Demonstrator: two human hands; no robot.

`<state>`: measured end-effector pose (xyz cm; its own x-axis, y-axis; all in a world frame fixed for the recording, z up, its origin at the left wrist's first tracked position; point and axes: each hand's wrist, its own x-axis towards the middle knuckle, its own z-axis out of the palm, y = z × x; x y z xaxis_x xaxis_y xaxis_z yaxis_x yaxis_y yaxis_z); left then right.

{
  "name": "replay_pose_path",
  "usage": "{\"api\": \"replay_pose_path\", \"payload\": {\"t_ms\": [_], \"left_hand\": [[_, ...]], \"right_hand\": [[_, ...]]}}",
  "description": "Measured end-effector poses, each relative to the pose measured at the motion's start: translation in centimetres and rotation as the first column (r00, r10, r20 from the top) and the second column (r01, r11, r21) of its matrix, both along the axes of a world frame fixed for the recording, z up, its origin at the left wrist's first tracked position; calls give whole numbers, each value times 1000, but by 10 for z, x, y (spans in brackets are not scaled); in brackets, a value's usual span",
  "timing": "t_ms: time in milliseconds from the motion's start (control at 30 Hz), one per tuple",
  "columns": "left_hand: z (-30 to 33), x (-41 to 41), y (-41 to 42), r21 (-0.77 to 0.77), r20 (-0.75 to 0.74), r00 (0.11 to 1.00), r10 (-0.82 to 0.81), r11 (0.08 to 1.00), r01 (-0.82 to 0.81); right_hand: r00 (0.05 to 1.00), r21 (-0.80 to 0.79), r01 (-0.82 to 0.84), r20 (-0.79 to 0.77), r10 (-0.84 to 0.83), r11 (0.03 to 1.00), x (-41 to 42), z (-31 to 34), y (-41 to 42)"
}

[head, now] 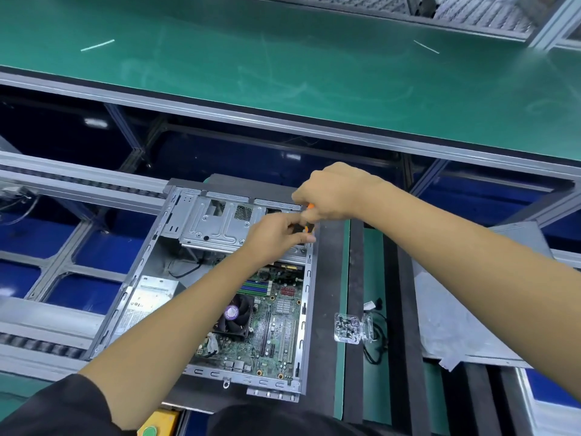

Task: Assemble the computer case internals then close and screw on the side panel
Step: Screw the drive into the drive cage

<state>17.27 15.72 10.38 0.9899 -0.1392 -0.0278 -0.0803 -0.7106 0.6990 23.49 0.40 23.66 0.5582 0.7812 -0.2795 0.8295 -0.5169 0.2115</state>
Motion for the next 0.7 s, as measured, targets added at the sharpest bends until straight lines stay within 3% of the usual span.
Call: {"api": "replay_pose_path", "payload": {"t_ms": [100, 267, 333, 533, 700], "left_hand": [[2, -2, -3, 17, 22, 998, 54, 998, -54], [6, 0, -2, 32, -43, 997, 67, 997, -66], [8, 0, 0, 30, -68, 996, 63, 998, -61], [8, -5, 0, 65, 3, 1000, 25, 998, -25], [4, -3, 1, 45, -51, 997, 52, 998, -50]], "right_hand": [[995, -48, 41, 88, -37, 998, -2, -5, 0], [997, 49, -66, -32, 68, 997, -6, -1, -4], [995, 43, -91, -34, 92, 995, -7, 2, -6], [996, -47, 53, 71, -50, 997, -8, 0, -3], [999, 16, -52, 9, 52, 999, -9, -1, -4]]}}
